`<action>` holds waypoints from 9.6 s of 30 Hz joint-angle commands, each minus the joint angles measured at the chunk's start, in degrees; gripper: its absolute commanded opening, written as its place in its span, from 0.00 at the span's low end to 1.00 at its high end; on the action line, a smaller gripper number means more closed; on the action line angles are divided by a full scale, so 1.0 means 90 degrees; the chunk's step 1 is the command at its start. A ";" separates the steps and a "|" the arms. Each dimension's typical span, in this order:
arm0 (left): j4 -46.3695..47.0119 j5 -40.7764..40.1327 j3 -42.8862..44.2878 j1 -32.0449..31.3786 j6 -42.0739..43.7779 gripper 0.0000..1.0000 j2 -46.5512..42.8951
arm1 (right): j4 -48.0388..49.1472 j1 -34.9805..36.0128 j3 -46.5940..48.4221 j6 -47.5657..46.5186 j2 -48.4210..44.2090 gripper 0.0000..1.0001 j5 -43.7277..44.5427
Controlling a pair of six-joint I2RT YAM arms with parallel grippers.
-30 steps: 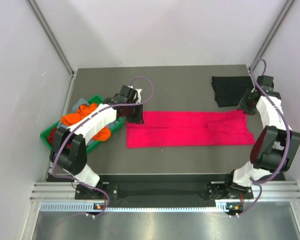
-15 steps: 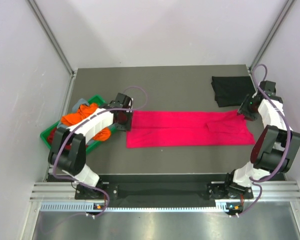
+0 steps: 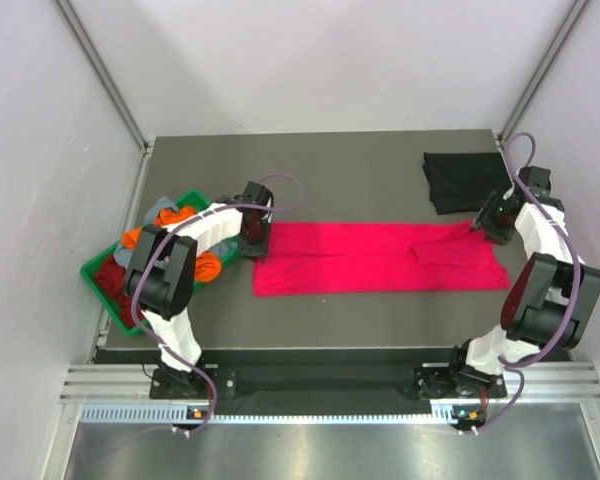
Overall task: Fold and stack the t-shirts
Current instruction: Fold the tshirt
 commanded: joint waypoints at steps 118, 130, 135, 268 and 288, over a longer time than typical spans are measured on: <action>-0.0358 -0.1050 -0.1233 -0.2162 -0.1444 0.20 -0.0765 | 0.0830 -0.1631 -0.1992 0.0982 -0.0376 0.00 0.1649; -0.1268 -0.1248 -0.0570 -0.2973 -0.2002 0.24 -0.1605 | 0.0849 -0.1563 -0.1504 0.0796 -0.0503 0.26 0.1571; -0.1550 -0.1998 0.0533 -0.2847 -0.1319 0.25 -0.1069 | 0.0430 -0.1524 -0.1182 0.0836 -0.0678 0.42 0.1425; 0.0480 0.0736 0.0437 0.0171 -0.0488 0.15 -0.1439 | 0.2500 0.8593 -0.1728 0.9966 0.0727 0.22 0.2040; 0.0383 0.0794 0.0427 0.0220 -0.0400 0.17 -0.1634 | 0.2578 0.8857 -0.1982 0.9771 0.0347 0.00 0.2255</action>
